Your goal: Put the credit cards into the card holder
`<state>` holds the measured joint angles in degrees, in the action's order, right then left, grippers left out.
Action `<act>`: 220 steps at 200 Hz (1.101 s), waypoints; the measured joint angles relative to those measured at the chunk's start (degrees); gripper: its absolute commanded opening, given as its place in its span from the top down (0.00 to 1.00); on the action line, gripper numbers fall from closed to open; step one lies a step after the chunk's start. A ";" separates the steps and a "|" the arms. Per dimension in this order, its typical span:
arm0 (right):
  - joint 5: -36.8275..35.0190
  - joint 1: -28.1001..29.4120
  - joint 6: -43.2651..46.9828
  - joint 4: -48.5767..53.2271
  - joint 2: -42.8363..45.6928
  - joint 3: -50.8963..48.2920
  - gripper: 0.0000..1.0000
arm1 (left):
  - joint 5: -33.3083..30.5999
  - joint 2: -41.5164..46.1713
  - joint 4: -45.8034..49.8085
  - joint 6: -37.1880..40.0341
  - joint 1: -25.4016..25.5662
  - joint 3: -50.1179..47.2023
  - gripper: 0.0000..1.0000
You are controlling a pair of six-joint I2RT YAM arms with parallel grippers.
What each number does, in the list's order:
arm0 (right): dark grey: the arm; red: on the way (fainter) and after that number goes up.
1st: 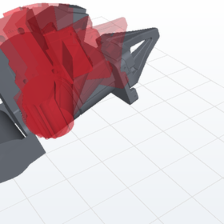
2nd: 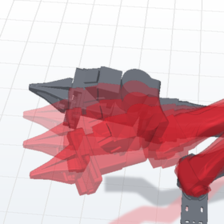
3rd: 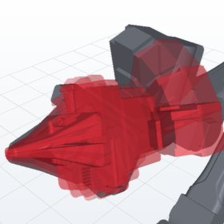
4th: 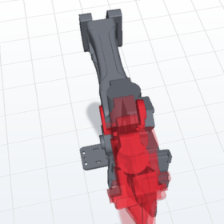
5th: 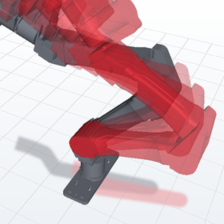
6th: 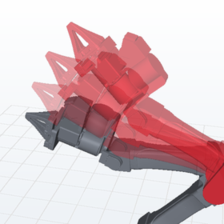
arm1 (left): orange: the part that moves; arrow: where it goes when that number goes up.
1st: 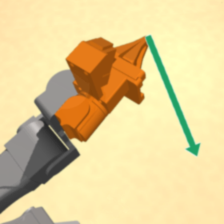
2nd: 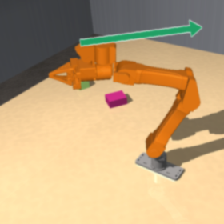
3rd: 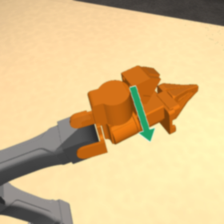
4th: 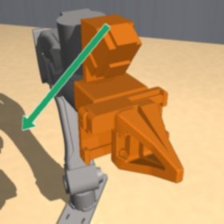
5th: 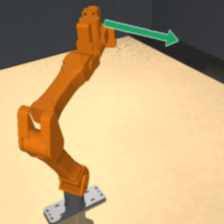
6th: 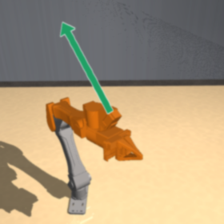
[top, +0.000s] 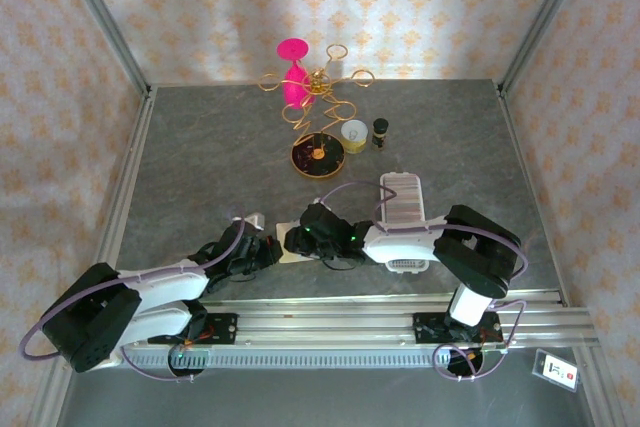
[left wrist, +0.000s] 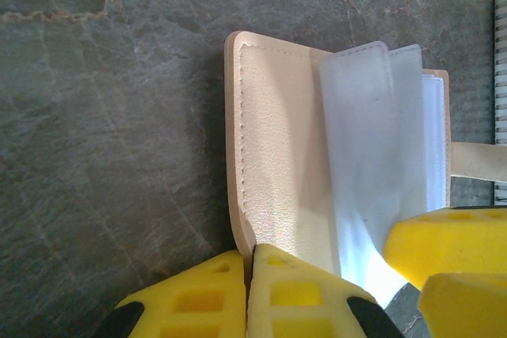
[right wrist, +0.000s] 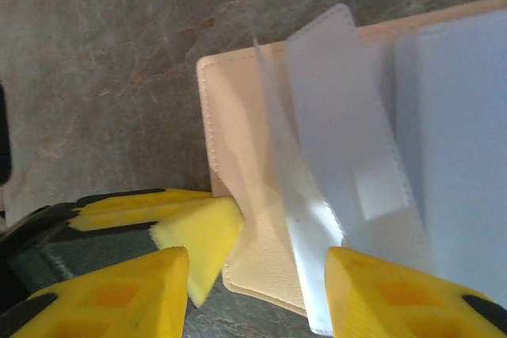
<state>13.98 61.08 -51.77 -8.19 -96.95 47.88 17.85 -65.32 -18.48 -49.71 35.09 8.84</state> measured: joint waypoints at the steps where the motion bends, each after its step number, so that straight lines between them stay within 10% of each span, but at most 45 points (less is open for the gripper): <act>1: 0.02 0.00 -0.02 -0.09 0.00 -0.02 0.52 | 0.00 -0.02 -0.04 0.00 0.00 -0.02 0.93; 220: -3.67 -0.11 -3.74 -7.10 2.51 -1.81 0.53 | 0.00 -0.07 -1.53 0.02 0.00 -0.70 0.93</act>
<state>10.31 60.97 -55.51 -15.29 -94.43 46.06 17.85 -65.39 -20.01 -49.69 35.09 8.14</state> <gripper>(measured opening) 0.472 0.069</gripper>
